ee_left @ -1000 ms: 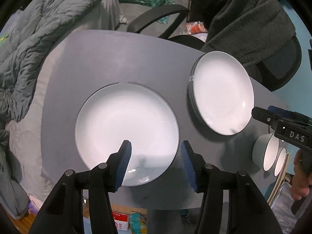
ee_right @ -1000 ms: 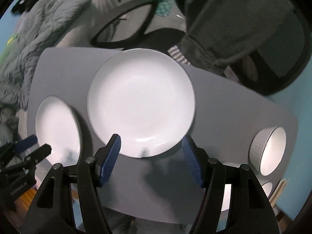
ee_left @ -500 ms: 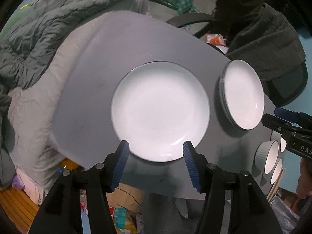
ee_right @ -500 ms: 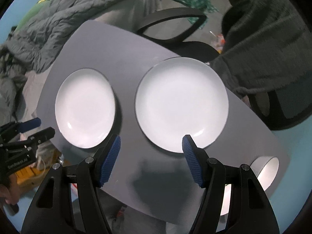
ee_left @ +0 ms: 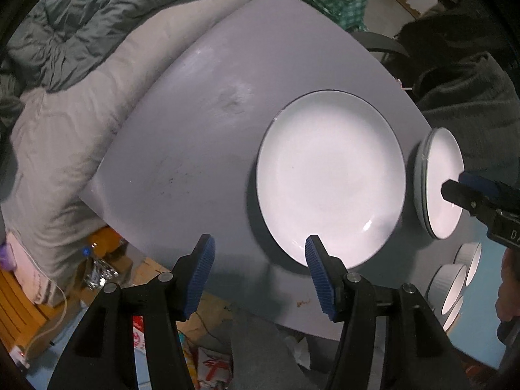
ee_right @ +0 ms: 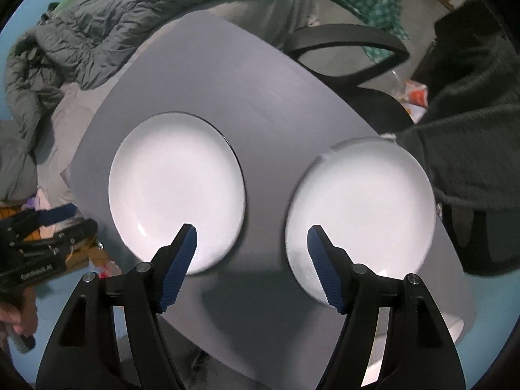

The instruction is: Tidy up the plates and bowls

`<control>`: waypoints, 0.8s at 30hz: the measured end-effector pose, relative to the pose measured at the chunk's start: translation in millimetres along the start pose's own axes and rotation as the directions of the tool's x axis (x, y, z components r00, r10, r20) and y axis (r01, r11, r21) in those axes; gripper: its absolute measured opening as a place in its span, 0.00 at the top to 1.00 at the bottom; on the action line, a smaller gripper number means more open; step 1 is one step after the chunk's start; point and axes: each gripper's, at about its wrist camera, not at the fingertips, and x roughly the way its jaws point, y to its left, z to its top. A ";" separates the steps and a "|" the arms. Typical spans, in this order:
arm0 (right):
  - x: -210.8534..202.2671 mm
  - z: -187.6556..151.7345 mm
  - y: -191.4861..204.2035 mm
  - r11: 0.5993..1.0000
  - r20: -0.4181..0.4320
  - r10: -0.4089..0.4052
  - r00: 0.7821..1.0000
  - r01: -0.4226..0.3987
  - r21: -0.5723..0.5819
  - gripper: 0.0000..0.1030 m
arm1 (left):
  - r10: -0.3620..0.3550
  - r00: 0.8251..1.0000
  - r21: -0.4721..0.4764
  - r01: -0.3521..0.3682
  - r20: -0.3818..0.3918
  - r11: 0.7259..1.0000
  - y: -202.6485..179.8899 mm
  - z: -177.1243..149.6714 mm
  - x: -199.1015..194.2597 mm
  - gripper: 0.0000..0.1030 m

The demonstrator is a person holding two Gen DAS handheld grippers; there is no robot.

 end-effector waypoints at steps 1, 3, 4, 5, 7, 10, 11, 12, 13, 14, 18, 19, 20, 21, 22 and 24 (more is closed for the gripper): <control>2.7 3.7 0.8 1.000 0.001 0.008 1.000 -0.008 -0.011 0.31 | -0.002 1.000 -0.008 0.002 -0.001 1.000 4.1 2.0 3.2 0.43; 11.5 13.7 4.5 0.999 -0.001 0.012 1.000 -0.012 -0.035 0.31 | -0.006 1.000 -0.019 0.006 0.000 1.000 5.6 4.9 7.9 0.43; 16.7 18.9 7.5 0.999 0.002 0.013 1.000 -0.013 -0.051 0.31 | -0.012 1.000 -0.024 0.012 0.001 1.000 7.0 6.9 11.2 0.43; 21.6 23.1 9.1 0.998 0.001 0.017 1.000 -0.017 -0.066 0.31 | -0.013 1.000 -0.027 0.013 0.002 1.000 8.2 9.2 14.1 0.43; 30.6 28.7 10.7 0.996 -0.005 0.019 1.000 -0.019 -0.084 0.31 | -0.023 1.000 -0.034 0.023 0.008 0.999 10.7 13.0 19.8 0.43; 48.1 34.8 6.6 0.998 -0.023 0.033 0.999 -0.034 -0.058 0.31 | -0.030 1.000 -0.052 0.030 0.001 0.998 14.4 18.3 28.4 0.43; 52.0 35.4 5.7 0.998 -0.029 0.042 0.999 -0.044 -0.048 0.31 | -0.037 0.999 -0.054 0.037 0.003 0.998 13.9 19.2 29.9 0.43; 56.5 35.6 3.8 0.998 -0.034 0.054 0.998 -0.055 -0.033 0.31 | -0.039 0.999 -0.056 0.039 0.004 0.998 14.3 21.1 32.3 0.43; 60.5 35.5 1.5 0.998 -0.039 0.064 0.997 -0.065 -0.016 0.31 | -0.036 0.999 -0.056 0.036 0.004 0.998 14.3 22.9 34.4 0.43; 62.1 34.9 0.3 0.997 -0.042 0.073 0.996 -0.073 -0.003 0.32 | -0.034 0.999 -0.054 0.034 0.003 0.998 14.7 24.9 36.1 0.43; 71.4 33.5 -4.3 0.995 -0.053 0.089 0.995 -0.087 0.039 0.37 | -0.036 0.999 -0.041 0.036 0.004 0.999 12.1 31.6 39.7 0.43; 73.2 32.8 -4.7 0.994 -0.056 0.097 0.994 -0.095 0.050 0.41 | -0.034 0.999 -0.035 0.034 0.003 0.999 11.8 33.0 40.6 0.43; 74.0 32.6 -4.4 0.993 -0.059 0.105 0.993 -0.101 0.056 0.43 | -0.032 0.999 -0.030 0.032 0.002 0.999 9.7 34.9 41.8 0.43; 74.9 31.7 -4.1 0.992 -0.062 0.113 0.992 -0.109 0.061 0.45 | -0.031 1.000 -0.024 0.031 0.001 0.999 9.3 35.8 42.9 0.43; 75.4 30.6 -3.6 0.991 -0.062 0.119 0.991 -0.115 0.064 0.47 | -0.027 1.000 -0.018 0.027 -0.001 0.999 8.8 36.0 43.5 0.43; 76.6 28.7 -3.8 0.990 -0.062 0.126 0.990 -0.122 0.069 0.50 | -0.025 1.000 -0.003 0.025 -0.004 1.000 6.1 37.9 45.3 0.43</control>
